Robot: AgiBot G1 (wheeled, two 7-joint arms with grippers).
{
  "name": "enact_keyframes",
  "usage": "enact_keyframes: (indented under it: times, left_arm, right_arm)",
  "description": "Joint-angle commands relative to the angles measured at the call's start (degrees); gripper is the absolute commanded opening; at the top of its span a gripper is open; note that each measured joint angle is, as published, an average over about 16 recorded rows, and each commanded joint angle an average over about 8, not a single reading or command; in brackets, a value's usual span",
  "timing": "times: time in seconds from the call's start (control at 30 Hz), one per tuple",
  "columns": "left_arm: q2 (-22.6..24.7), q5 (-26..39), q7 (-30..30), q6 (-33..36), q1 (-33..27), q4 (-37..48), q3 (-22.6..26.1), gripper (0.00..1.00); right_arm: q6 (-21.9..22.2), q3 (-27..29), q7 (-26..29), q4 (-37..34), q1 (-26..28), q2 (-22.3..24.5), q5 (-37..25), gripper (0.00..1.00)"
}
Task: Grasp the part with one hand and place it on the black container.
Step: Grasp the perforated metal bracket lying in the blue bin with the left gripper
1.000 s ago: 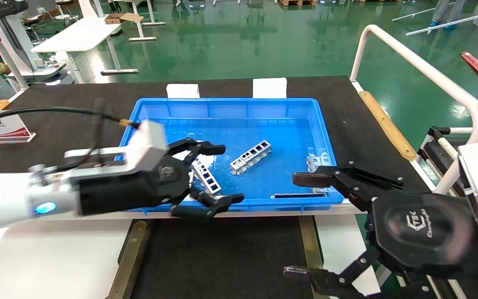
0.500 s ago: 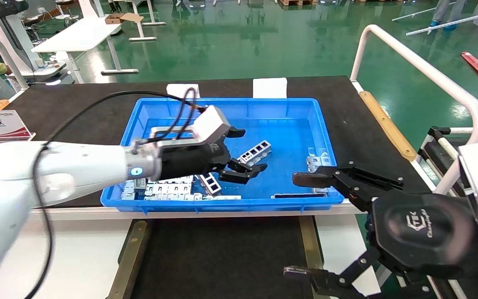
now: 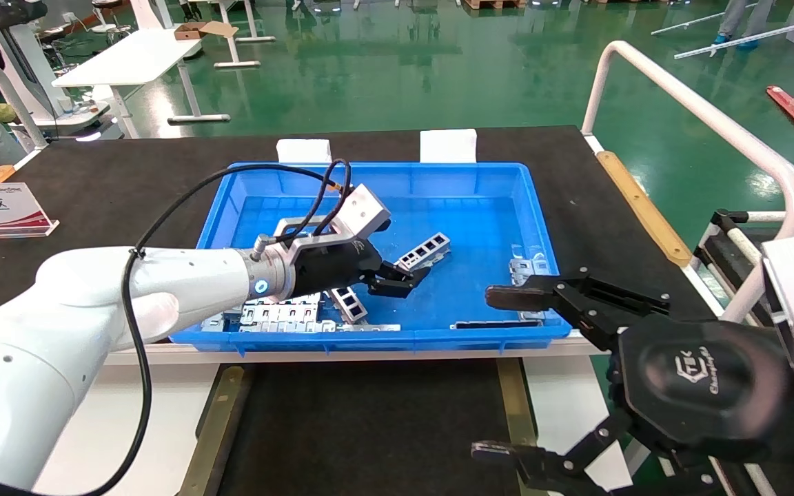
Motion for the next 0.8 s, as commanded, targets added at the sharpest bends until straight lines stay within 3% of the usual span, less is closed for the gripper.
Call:
enact_keyframes:
  times: [0.03, 0.23, 0.27, 0.3, 0.8]
  left_arm:
    - [0.0, -0.5, -0.9, -0.8, 0.6, -0.6, 1.1, 0.87]
    - [0.0, -2.1, -2.6, -3.2, 1.6, -2.3, 4.7, 0.12]
    - [0.0, -2.4, -2.8, -3.9, 1.8, -2.6, 5.1, 0.02]
    - [0.0, -2.8, -2.9, -4.6, 1.9, -2.8, 5.6, 0.0]
    - [-0.1, -8.4, -4.7, -11.1, 3.7, -4.7, 12.7, 0.0]
  right_arm:
    - [0.0, 0.0, 0.0, 0.0, 0.0, 0.0, 0.0, 0.91]
    - [0.0, 0.0, 0.0, 0.0, 0.0, 0.0, 0.0, 0.16]
    - [0.0, 0.0, 0.0, 0.0, 0.0, 0.0, 0.0, 0.05]
    - [0.0, 0.0, 0.0, 0.0, 0.0, 0.0, 0.0, 0.0]
    - [0.0, 0.0, 0.0, 0.0, 0.0, 0.0, 0.0, 0.0]
